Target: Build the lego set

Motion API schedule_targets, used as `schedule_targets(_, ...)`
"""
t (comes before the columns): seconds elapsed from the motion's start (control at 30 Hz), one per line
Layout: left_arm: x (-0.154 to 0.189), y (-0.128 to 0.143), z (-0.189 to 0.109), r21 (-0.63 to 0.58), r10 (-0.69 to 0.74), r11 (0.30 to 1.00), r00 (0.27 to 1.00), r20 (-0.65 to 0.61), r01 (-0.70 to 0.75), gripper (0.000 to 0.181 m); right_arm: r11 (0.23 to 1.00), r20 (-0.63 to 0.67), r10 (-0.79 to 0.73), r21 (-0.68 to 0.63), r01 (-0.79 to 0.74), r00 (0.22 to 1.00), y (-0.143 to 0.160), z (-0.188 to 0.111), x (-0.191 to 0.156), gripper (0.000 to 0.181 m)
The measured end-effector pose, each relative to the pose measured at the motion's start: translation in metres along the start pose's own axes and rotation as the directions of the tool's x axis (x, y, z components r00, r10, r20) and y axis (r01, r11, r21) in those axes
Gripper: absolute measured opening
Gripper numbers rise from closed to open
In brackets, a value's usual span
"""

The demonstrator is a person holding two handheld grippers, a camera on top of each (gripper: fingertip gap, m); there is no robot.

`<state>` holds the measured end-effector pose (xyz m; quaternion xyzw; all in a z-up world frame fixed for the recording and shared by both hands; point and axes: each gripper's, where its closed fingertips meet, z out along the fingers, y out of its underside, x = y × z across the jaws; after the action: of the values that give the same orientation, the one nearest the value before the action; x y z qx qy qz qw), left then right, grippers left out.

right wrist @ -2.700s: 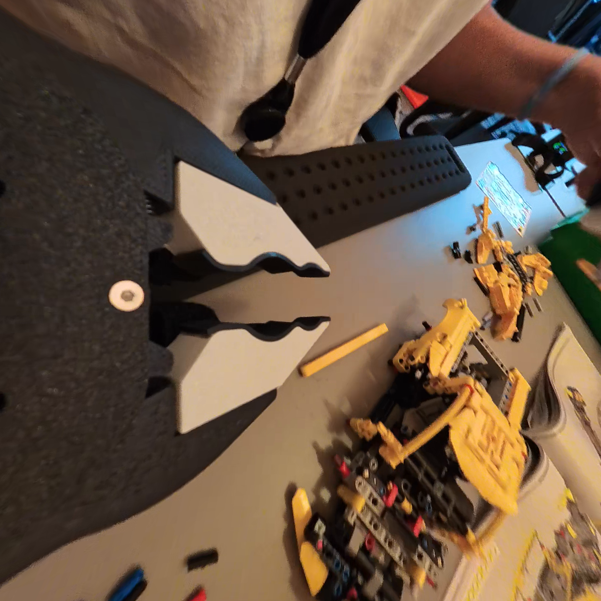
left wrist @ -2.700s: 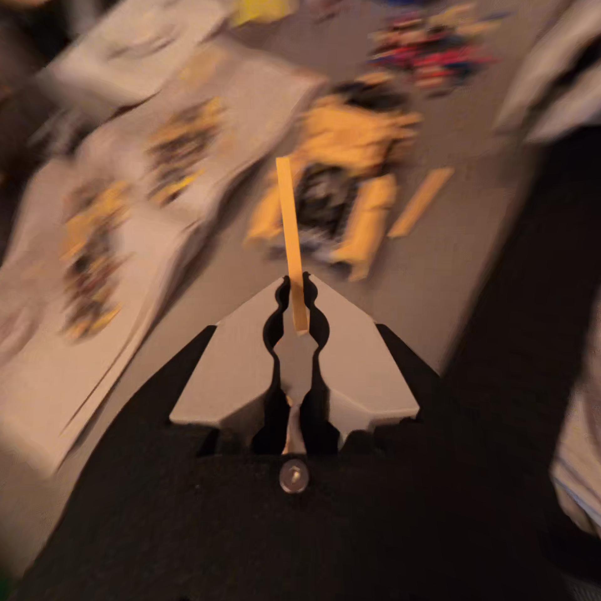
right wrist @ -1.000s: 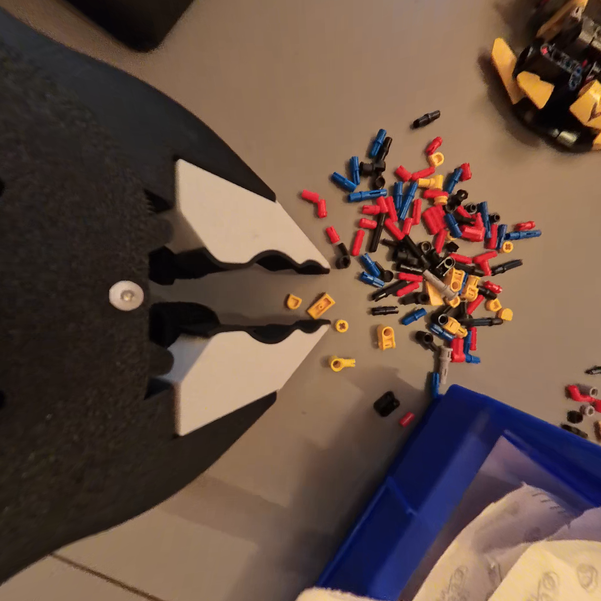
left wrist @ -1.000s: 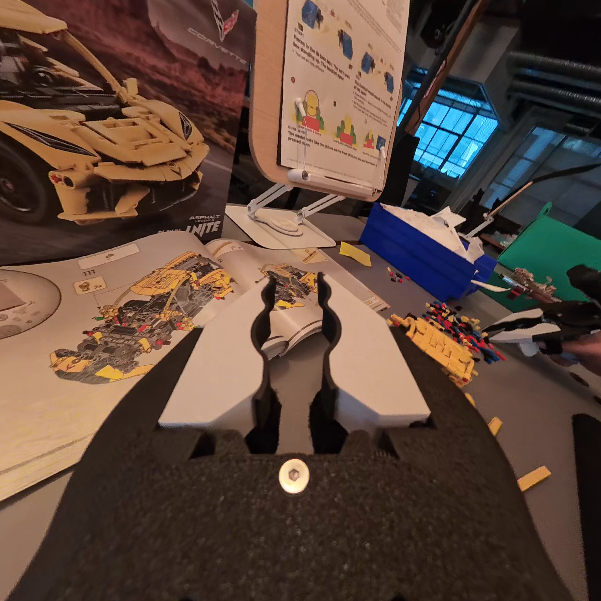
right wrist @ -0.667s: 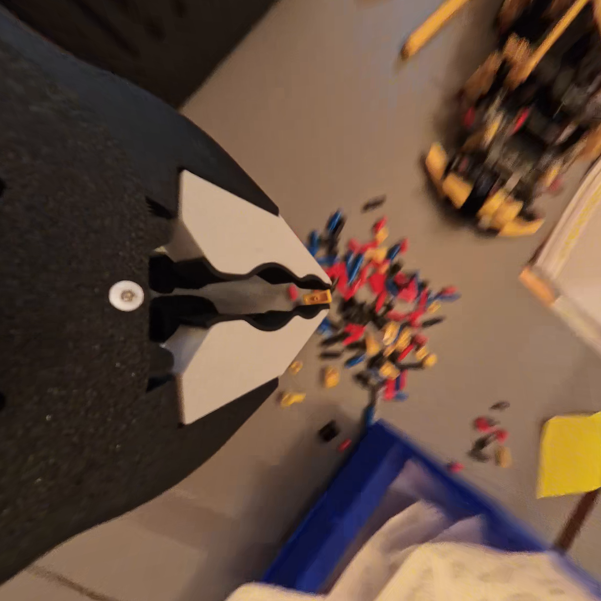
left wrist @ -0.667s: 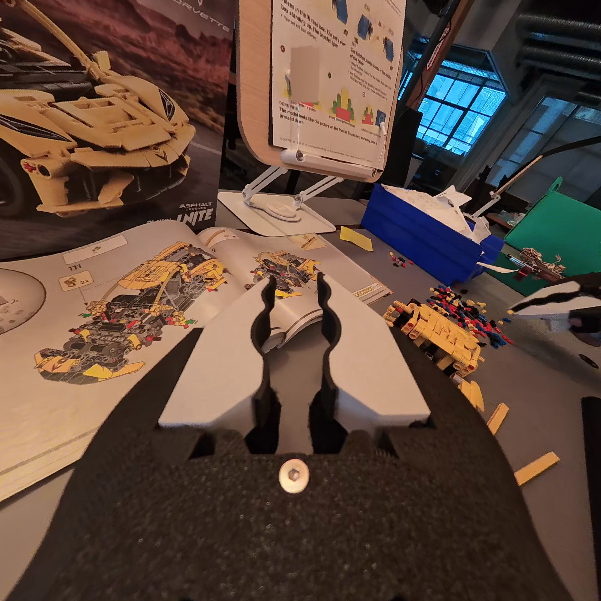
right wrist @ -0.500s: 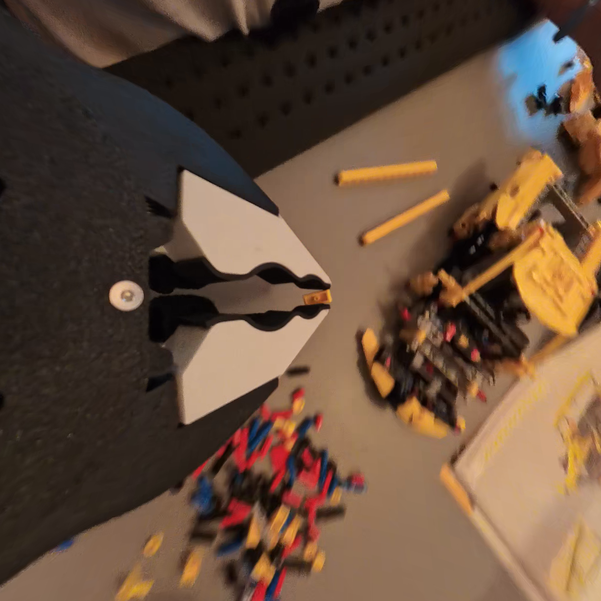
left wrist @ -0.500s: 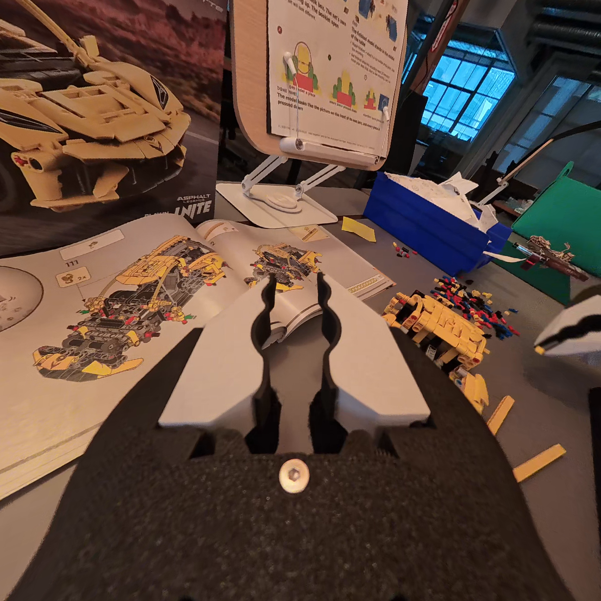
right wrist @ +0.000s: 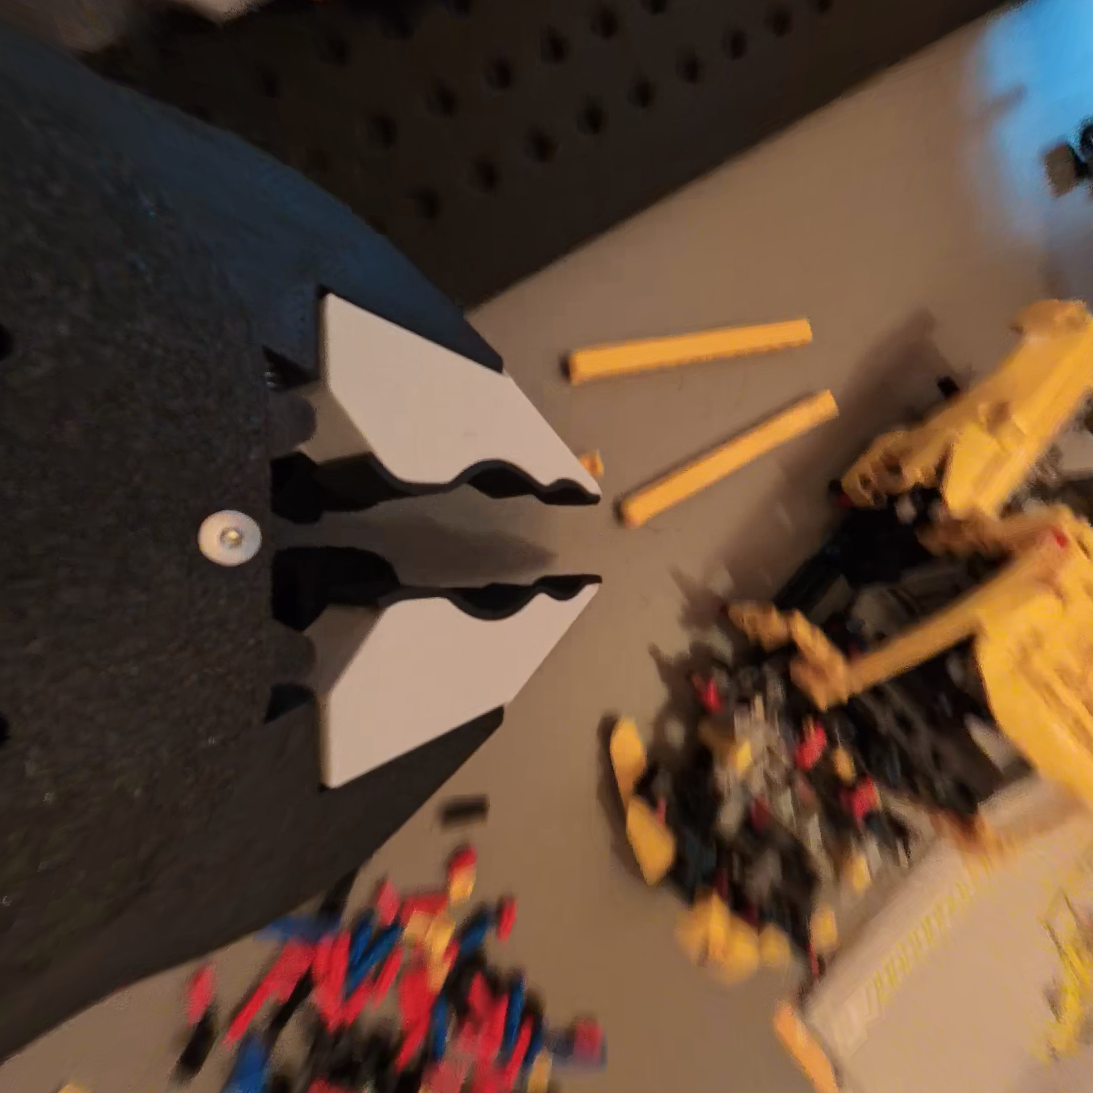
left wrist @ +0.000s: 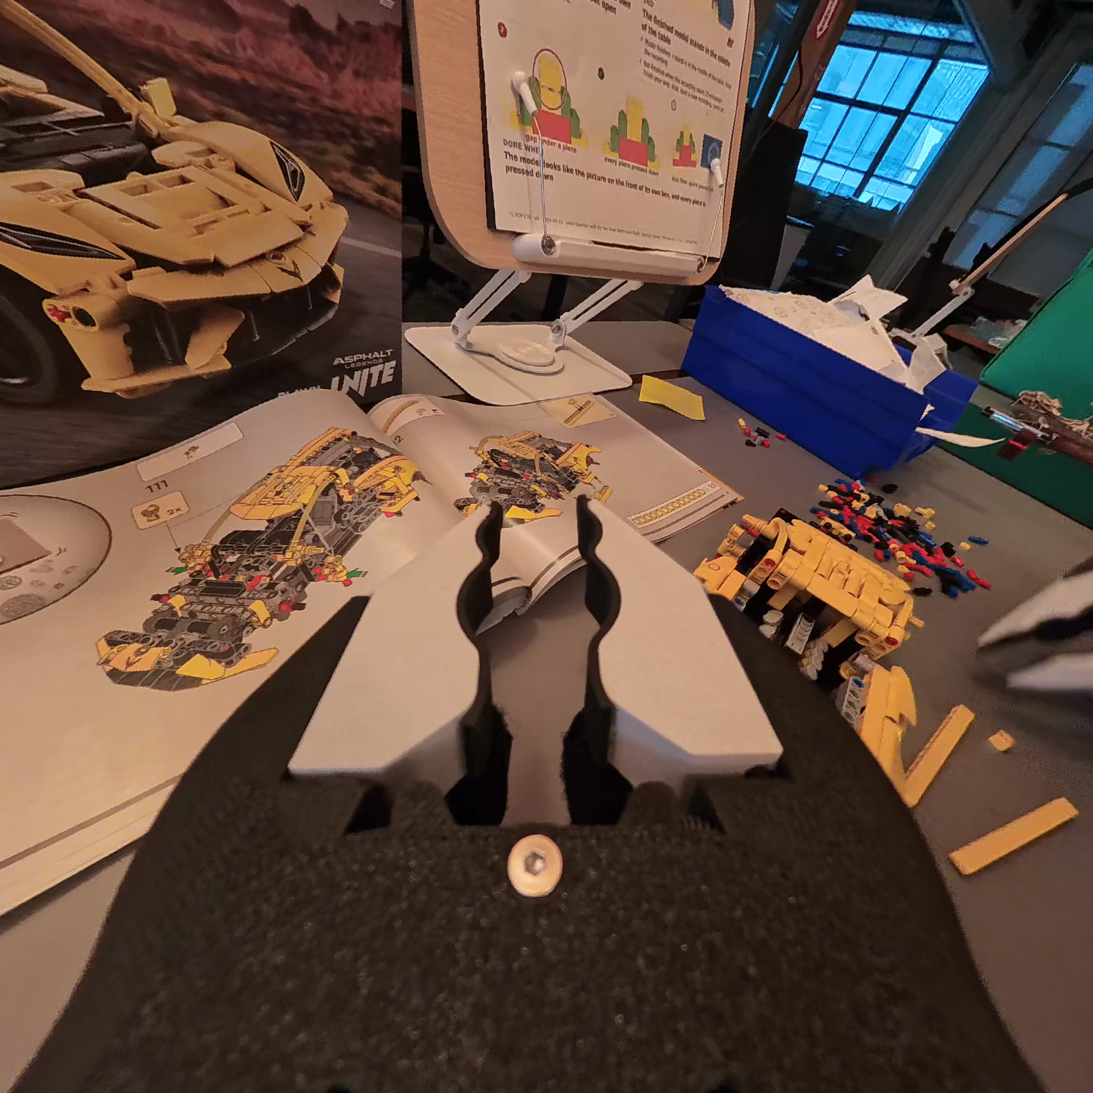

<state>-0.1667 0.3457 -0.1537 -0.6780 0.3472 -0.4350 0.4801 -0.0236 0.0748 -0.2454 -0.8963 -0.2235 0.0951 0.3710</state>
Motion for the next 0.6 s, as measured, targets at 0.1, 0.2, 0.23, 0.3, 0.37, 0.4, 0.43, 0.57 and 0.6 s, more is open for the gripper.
schedule_targets(0.1, 0.001, -0.001, 0.0, 0.002, 0.008, 1.0, 1.0, 0.002, -0.008, 0.025, 0.999, -0.297, 0.006, 0.039, 0.006, 0.955, 0.006, -0.04, 0.092, 0.012)
schedule_targets(0.2, 0.002, -0.004, -0.002, 0.014, 0.005, 1.0, 1.0, -0.003, -0.005, 0.025, 0.998, -0.467, 0.054, 0.018, -0.052, 0.883, 0.031, -0.075, 0.174, 0.014)
schedule_targets(0.23, 0.002, -0.004, -0.002, 0.016, 0.008, 1.0, 1.0, 0.0, -0.008, 0.025, 0.996, -0.454, 0.085, 0.026, -0.082, 0.887, 0.039, -0.078, 0.187, 0.017)
schedule_targets(0.3, 0.0, -0.004, -0.004, 0.016, 0.012, 1.0, 1.0, 0.01, -0.012, 0.025, 0.991, -0.377, 0.128, 0.02, -0.13, 0.917, 0.052, -0.074, 0.198, 0.023)
schedule_targets(0.37, -0.001, -0.004, -0.005, 0.018, 0.007, 1.0, 1.0, 0.012, -0.007, 0.025, 0.989, -0.337, 0.137, -0.008, -0.149, 0.931, 0.06, -0.069, 0.203, 0.023)
schedule_targets(0.4, -0.001, -0.004, -0.006, 0.019, 0.004, 1.0, 1.0, 0.013, -0.004, 0.025, 0.989, -0.325, 0.126, -0.029, -0.143, 0.937, 0.063, -0.065, 0.203, 0.023)
schedule_targets(0.43, -0.001, -0.004, -0.006, 0.018, 0.004, 1.0, 1.0, 0.014, -0.005, 0.025, 0.989, -0.311, 0.115, -0.05, -0.137, 0.943, 0.065, -0.062, 0.202, 0.023)
schedule_targets(0.57, 0.0, -0.005, -0.006, 0.021, 0.011, 1.0, 1.0, 0.017, -0.012, 0.025, 0.99, -0.302, 0.076, -0.09, -0.108, 0.95, 0.065, -0.052, 0.202, 0.023)
schedule_targets(0.6, 0.001, -0.006, -0.006, 0.03, 0.001, 1.0, 1.0, 0.008, -0.001, 0.025, 0.99, -0.29, 0.076, -0.095, -0.108, 0.954, 0.064, -0.049, 0.2, 0.022)
